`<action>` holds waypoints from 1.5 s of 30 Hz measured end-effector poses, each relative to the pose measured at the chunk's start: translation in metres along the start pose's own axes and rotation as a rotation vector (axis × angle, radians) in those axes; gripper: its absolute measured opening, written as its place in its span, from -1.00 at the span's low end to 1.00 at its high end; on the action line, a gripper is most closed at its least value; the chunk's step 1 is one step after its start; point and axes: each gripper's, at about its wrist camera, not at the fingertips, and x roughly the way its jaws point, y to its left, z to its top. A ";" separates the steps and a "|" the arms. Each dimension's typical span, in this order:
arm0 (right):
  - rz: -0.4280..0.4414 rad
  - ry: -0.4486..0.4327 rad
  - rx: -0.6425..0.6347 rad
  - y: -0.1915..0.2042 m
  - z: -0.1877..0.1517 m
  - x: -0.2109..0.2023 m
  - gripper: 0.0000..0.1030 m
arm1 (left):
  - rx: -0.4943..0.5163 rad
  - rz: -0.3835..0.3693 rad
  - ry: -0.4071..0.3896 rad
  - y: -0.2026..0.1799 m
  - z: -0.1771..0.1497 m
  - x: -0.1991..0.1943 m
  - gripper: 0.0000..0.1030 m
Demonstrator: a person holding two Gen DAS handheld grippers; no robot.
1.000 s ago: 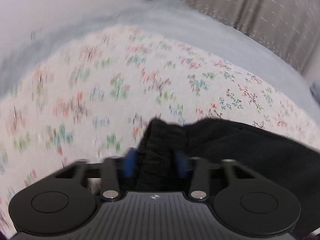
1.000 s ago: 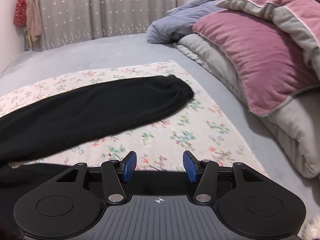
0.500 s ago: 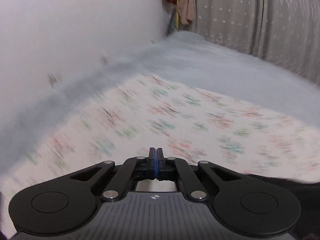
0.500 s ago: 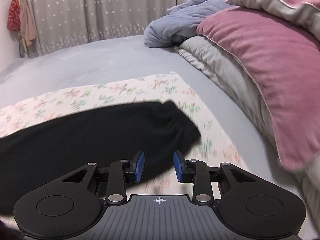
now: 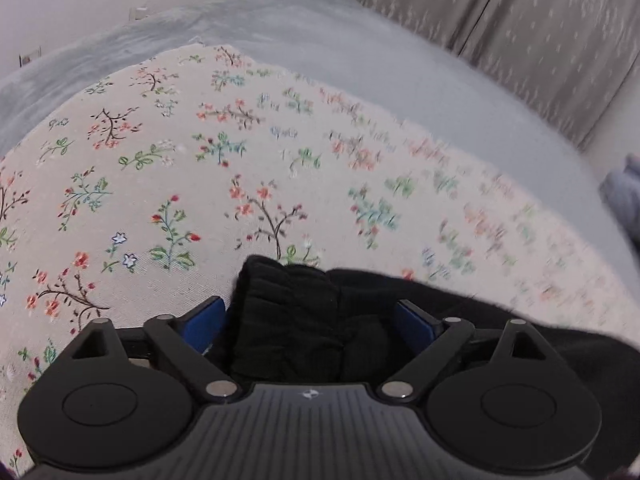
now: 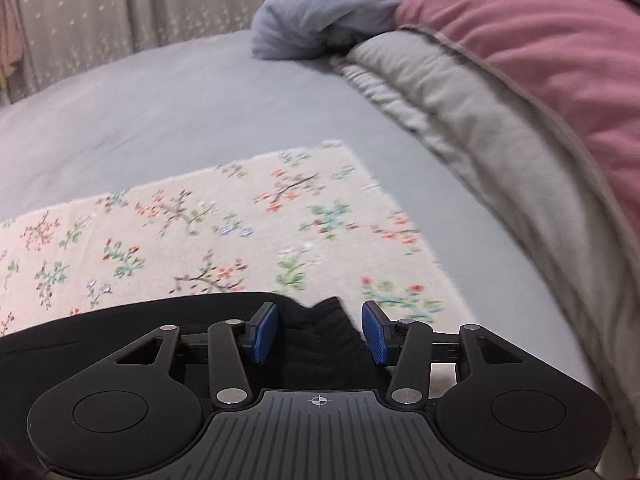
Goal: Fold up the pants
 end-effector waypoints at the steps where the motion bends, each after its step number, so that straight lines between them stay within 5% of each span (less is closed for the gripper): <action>1: -0.006 0.008 -0.014 0.003 -0.001 0.004 -0.13 | 0.021 0.037 -0.013 -0.004 -0.001 0.005 0.31; 3: -0.024 0.000 -0.055 0.008 -0.005 0.005 -0.49 | 0.083 0.084 -0.048 -0.012 -0.003 0.009 -0.26; 6: -0.030 -0.042 -0.108 0.017 -0.006 -0.004 -0.59 | 0.089 0.094 -0.108 -0.018 -0.003 0.002 -0.48; 13: -0.039 -0.219 -0.004 0.011 0.022 -0.048 -0.63 | -0.048 0.062 -0.217 -0.004 0.029 -0.007 -0.50; 19: -0.082 -0.185 -0.074 0.033 0.021 -0.040 -0.63 | -0.052 0.070 -0.192 -0.001 0.027 0.009 -0.48; 23: -0.053 -0.236 -0.032 0.028 0.014 -0.054 -0.63 | -0.081 0.001 -0.244 0.001 0.025 -0.016 -0.48; 27: 0.053 -0.319 0.083 -0.005 0.008 -0.118 -0.63 | -0.089 -0.098 -0.335 0.008 0.019 -0.063 -0.49; 35: 0.140 -0.339 0.140 -0.088 -0.091 -0.244 -0.63 | -0.150 -0.214 -0.383 0.050 -0.023 -0.113 -0.49; 41: 0.132 -0.198 0.080 -0.115 -0.195 -0.247 -0.63 | -0.153 -0.233 -0.345 0.070 -0.057 -0.133 -0.49; 45: 0.152 -0.173 0.126 -0.128 -0.233 -0.253 -0.63 | -0.129 -0.217 -0.332 0.079 -0.076 -0.138 -0.48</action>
